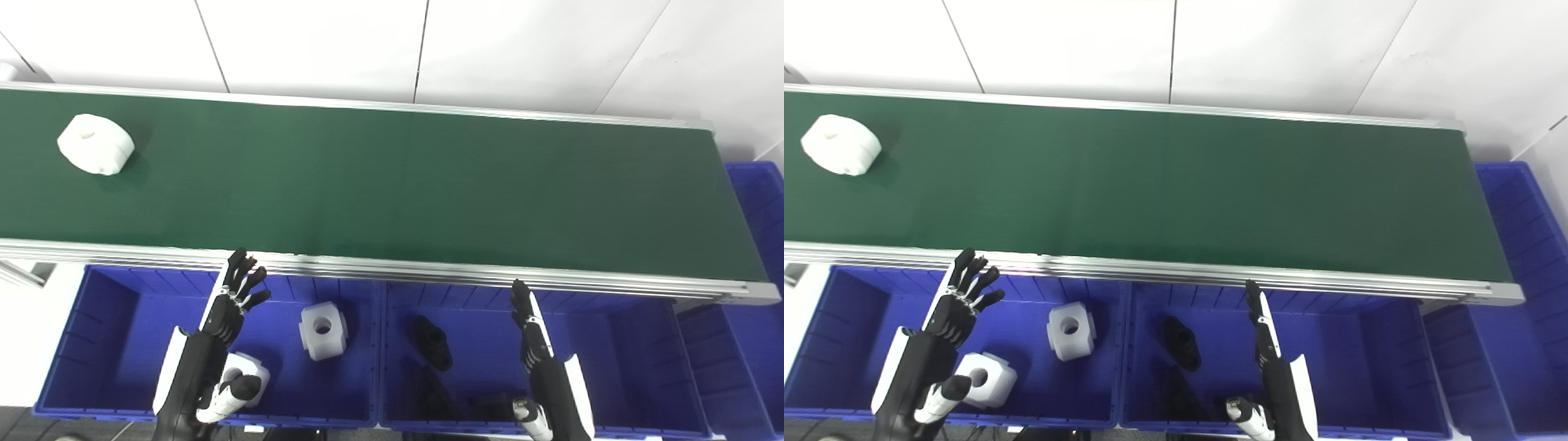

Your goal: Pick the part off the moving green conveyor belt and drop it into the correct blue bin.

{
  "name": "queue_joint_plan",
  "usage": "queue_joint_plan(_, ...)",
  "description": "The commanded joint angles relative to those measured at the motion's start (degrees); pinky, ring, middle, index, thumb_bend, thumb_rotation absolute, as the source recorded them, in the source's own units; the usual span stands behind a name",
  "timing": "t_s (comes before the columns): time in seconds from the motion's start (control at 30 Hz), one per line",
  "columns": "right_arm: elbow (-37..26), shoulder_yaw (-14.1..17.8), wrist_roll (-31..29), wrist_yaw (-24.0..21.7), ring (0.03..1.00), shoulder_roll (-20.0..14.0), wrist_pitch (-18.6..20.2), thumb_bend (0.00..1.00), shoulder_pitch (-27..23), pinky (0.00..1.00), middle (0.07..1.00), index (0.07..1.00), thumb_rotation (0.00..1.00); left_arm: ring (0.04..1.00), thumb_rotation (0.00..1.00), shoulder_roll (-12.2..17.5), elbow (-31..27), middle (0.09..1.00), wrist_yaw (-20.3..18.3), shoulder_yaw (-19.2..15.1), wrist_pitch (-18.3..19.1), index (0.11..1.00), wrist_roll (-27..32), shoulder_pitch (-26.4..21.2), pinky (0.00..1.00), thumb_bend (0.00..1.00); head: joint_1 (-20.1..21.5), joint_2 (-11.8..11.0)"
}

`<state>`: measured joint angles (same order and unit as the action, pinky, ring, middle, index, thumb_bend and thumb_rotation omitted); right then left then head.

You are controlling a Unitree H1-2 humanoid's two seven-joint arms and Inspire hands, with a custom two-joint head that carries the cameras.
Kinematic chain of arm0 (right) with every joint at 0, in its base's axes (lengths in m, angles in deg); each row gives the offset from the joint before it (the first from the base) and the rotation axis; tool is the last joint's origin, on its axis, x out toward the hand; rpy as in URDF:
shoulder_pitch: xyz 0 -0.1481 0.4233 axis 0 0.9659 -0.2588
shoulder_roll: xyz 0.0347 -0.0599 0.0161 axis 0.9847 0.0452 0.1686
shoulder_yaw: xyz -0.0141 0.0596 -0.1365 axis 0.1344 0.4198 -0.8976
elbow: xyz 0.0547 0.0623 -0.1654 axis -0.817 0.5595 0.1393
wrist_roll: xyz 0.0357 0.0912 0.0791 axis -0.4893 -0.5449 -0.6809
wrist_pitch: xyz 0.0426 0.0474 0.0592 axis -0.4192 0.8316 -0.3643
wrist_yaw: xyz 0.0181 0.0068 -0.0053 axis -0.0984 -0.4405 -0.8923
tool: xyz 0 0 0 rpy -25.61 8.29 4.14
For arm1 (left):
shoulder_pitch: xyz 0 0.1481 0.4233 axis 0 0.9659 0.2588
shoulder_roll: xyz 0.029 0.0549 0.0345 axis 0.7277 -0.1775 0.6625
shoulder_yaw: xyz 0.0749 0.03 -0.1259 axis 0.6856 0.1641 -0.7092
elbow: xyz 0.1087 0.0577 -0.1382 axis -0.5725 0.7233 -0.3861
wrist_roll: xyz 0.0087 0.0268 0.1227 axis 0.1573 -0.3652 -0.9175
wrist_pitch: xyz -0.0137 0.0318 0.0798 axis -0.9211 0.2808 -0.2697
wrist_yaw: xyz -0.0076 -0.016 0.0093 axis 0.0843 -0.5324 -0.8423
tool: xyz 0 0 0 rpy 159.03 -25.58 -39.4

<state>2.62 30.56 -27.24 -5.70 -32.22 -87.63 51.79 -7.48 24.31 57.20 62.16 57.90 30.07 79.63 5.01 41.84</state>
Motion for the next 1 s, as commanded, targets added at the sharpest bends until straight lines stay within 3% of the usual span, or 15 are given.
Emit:
queue_joint_plan(0.0, -0.7, 0.2, -0.3, -0.2, 1.0, 0.0, -2.8, 1.0, 0.7, 1.0, 1.0, 1.0, 1.0, 0.926, 0.83, 0.4, -0.7, 0.983, 0.4, 0.1, -1.3, 1.0, -0.1, 0.3, 0.84, 0.99, 0.0, 0.1)
queue_joint_plan(0.27, -0.3, 0.3, -0.4, -0.6, 1.0, 0.0, -2.8, 1.0, 0.5, 1.0, 1.0, 1.0, 1.0, 0.931, 0.82, 0.5, -0.6, 0.991, 0.5, 0.2, -0.9, 1.0, -0.1, 0.3, 0.85, 0.99, -0.1, -0.1)
queue_joint_plan(0.47, -0.1, 0.3, -0.4, -0.4, 1.0, -0.1, -2.9, 1.0, 0.5, 1.0, 1.0, 1.0, 1.0, 0.911, 0.84, 0.6, 0.6, 0.971, 0.7, 0.0, -3.1, 1.0, -1.7, 0.1, 0.81, 0.97, -1.2, -0.6)
queue_joint_plan(0.67, 1.6, 0.1, -1.7, 0.6, 1.0, -1.8, -2.9, 1.0, -0.1, 1.0, 1.0, 1.0, 1.0, 0.927, 0.83, 0.1, 2.6, 0.976, 0.5, 1.3, -4.9, 1.0, -1.3, 0.1, 0.84, 0.94, -7.8, -4.1)
queue_joint_plan(0.77, 2.5, 0.0, -2.3, 0.9, 1.0, -2.7, -2.9, 1.0, -0.5, 1.0, 1.0, 1.0, 1.0, 0.937, 0.82, -0.2, 3.5, 0.978, 0.4, 2.1, -5.4, 1.0, -0.7, 0.0, 0.85, 0.89, -9.4, -5.4)
queue_joint_plan(0.97, 3.6, -0.3, -3.6, 0.9, 1.0, -3.8, -2.9, 1.0, -1.2, 1.0, 1.0, 1.0, 1.0, 0.939, 0.8, -0.6, 5.9, 0.973, 0.6, 3.0, -5.7, 1.0, -0.4, -0.6, 0.86, 0.91, -11.9, -9.3)
